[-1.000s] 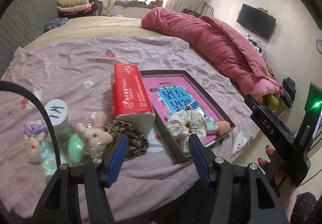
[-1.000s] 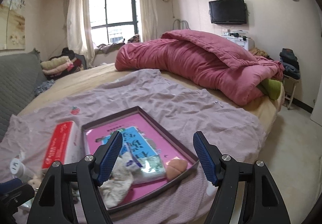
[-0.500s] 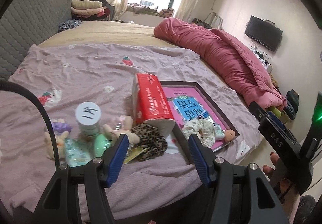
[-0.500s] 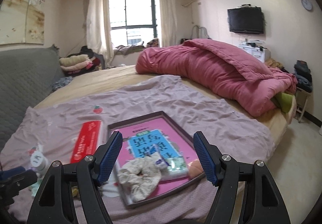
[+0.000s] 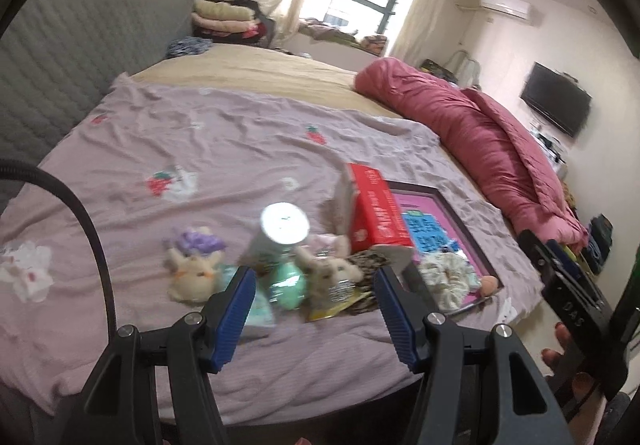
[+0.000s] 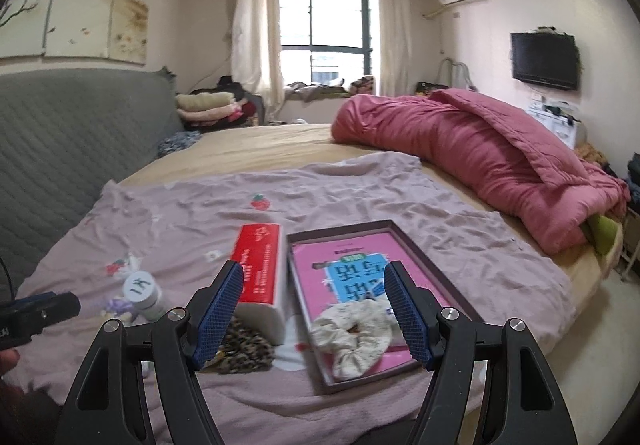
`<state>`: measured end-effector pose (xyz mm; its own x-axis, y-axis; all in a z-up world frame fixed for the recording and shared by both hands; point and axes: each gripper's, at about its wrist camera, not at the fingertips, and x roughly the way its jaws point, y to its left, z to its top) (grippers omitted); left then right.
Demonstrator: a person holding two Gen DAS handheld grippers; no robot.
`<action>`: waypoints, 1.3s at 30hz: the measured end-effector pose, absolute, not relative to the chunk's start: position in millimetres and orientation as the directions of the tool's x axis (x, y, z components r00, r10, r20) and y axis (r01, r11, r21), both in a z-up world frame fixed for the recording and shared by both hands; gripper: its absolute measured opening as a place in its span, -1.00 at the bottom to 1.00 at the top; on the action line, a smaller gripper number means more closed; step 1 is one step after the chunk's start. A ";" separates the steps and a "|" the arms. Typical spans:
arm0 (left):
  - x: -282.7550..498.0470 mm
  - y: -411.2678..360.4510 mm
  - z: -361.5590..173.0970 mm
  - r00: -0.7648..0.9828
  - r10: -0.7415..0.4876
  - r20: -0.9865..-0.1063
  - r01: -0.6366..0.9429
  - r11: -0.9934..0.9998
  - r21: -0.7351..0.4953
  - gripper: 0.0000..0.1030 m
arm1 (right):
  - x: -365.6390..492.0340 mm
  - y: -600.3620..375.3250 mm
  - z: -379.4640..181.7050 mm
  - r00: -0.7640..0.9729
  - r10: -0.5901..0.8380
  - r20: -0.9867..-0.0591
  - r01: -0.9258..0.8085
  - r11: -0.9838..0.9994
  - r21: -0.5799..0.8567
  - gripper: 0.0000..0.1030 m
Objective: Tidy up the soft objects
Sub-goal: 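Move both grippers back to the pile of soft items beside the tray, then grasp the white plush bunny with tiara with the right gripper while the left grasps the mint tissue pack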
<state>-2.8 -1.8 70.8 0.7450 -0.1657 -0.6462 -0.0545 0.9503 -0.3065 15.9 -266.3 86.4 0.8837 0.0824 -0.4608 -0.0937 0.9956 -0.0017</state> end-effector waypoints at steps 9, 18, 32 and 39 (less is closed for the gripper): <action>-17.2 35.1 55.9 0.724 -0.121 -0.679 -0.131 0.943 -0.307 0.20 | 9.9 -234.8 87.4 0.859 0.167 -0.484 -0.194 0.981 -0.005 0.44; -19.7 37.7 38.5 0.693 -0.152 -0.704 -0.134 0.933 -0.333 0.20 | 9.8 -215.3 69.7 0.815 0.220 -0.536 -0.269 0.963 -0.013 0.44; -4.9 35.4 -7.6 0.623 -0.206 -0.755 -0.149 0.916 -0.374 0.20 | 8.8 -177.5 32.2 0.755 0.310 -0.578 -0.417 0.907 -0.057 0.44; 10.3 39.5 -29.3 0.596 -0.238 -0.767 -0.176 0.893 -0.414 0.20 | 16.5 -167.8 16.0 0.729 0.317 -0.607 -0.441 0.896 -0.061 0.44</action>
